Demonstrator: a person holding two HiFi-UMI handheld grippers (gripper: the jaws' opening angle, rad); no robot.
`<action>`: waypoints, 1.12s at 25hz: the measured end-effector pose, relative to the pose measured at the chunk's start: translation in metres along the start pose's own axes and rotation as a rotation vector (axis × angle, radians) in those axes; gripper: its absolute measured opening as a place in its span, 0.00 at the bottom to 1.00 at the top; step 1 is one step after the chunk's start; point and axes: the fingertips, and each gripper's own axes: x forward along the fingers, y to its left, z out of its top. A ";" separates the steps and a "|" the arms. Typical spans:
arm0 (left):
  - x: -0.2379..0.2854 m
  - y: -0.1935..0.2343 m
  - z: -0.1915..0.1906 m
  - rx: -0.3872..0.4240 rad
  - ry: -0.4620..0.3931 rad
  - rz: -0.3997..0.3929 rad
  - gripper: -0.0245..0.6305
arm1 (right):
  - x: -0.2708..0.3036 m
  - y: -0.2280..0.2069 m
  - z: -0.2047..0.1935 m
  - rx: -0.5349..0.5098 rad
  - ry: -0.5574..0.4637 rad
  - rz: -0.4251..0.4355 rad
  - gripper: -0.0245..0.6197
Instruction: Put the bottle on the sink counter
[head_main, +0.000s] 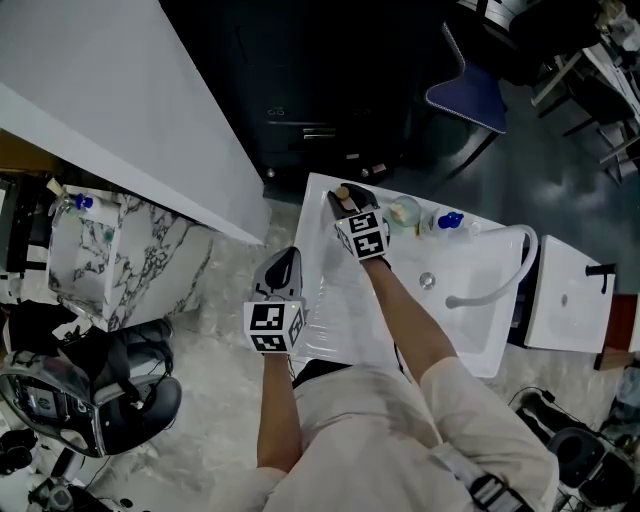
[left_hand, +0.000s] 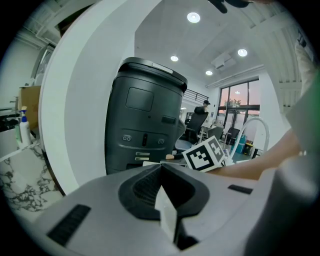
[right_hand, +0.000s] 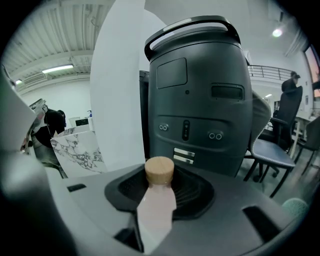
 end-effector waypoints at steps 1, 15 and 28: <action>0.000 0.000 -0.001 0.001 0.000 -0.001 0.05 | 0.000 0.000 -0.001 -0.006 -0.002 0.001 0.23; -0.013 -0.004 0.003 -0.005 -0.010 0.024 0.05 | -0.012 0.001 -0.005 -0.018 -0.045 0.005 0.24; -0.013 -0.014 0.003 0.014 -0.010 0.013 0.05 | -0.011 0.001 -0.007 0.004 -0.074 0.007 0.25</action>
